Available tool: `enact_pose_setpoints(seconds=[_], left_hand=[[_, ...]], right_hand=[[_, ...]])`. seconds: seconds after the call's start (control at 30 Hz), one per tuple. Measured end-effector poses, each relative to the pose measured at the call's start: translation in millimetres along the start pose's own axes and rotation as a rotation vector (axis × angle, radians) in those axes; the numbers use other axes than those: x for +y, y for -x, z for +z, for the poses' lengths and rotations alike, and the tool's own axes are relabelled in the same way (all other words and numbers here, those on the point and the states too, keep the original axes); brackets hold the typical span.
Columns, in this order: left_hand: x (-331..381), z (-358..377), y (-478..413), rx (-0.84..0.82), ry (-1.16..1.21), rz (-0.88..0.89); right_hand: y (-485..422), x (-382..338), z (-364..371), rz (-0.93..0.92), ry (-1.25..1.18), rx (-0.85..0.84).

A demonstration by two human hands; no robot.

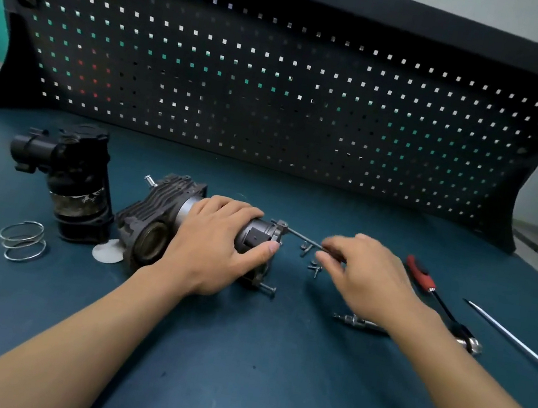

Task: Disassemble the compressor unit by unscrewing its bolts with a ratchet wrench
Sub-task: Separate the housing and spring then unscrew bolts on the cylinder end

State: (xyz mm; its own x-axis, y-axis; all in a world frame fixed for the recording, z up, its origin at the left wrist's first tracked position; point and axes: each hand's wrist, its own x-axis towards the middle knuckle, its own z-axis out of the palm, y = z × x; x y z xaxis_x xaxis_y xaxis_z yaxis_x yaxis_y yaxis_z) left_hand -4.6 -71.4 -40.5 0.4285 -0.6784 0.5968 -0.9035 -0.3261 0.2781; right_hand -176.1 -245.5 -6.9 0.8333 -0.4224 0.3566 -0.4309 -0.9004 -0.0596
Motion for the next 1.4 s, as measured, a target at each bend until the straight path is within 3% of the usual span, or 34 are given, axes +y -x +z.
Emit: enact_pose_setpoints(seconds=[0.2,0.33,0.43,0.57,0.73,0.93,1.07,1.23,1.4], left_hand=[[0.9,3.1,-0.4,0.029,-0.003,-0.013],[3.1,4.5,-0.5,0.045,-0.016,-0.026],[2.0,4.2,-0.3,0.031,-0.018,-0.017],[2.2,2.9,0.6,0.022,-0.007,-0.007],[1.5,1.9,0.7,0.016,-0.005,-0.002],[2.0,2.3,1.1,0.028,-0.003,-0.005],[2.0,2.8,0.9,0.03,-0.009,-0.016],[1.6,3.0,0.5,0.029,-0.007,-0.017],[2.6,2.4,0.5,0.019,-0.005,-0.019]], right_hand=[[7.0,57.7,-26.2,0.072,0.044,-0.106],[13.1,47.4,-24.1,0.141,-0.191,0.097],[14.3,2.0,-10.6,0.119,-0.191,0.229],[26.5,-53.4,13.2,0.006,-0.064,0.085],[27.0,-69.2,33.5,-0.099,-0.011,-0.138],[26.6,-21.8,-0.4,0.007,0.19,-0.361],[36.8,16.1,-38.5,0.1,0.067,-0.556],[34.8,15.4,-33.5,0.107,0.249,-0.516],[41.1,43.3,-65.8,0.259,0.122,-0.503]])
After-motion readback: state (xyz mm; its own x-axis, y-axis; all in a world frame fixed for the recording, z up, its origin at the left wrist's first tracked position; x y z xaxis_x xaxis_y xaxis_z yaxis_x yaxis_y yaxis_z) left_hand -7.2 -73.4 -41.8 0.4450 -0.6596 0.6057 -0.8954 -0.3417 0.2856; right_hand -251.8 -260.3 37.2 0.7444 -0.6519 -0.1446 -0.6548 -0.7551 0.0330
